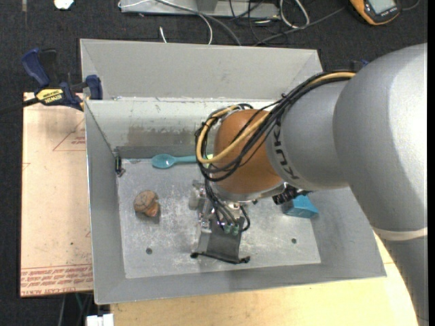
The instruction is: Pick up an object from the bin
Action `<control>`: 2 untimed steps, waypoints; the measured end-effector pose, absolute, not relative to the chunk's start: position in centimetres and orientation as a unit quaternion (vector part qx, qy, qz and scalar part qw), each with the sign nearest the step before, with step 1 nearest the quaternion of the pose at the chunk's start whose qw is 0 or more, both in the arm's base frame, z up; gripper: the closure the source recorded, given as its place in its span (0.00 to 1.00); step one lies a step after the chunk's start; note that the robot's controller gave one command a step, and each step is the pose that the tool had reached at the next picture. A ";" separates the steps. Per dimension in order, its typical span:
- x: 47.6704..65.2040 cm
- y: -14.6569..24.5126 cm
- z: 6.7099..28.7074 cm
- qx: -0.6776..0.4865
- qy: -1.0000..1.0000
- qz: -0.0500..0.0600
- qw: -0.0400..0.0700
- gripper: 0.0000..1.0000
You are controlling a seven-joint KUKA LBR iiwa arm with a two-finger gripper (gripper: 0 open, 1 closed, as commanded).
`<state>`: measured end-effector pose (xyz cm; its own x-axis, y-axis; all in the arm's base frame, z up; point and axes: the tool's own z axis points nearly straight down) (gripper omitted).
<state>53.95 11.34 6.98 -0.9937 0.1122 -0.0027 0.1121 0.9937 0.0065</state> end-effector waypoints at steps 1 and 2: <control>53.4 8.5 7.0 0.001 1.000 0.004 0.004 0.00; 53.5 6.3 10.0 0.042 0.999 0.004 0.002 0.00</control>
Offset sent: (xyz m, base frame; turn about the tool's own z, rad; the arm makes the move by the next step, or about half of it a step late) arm -0.0033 -0.0653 0.0538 0.0855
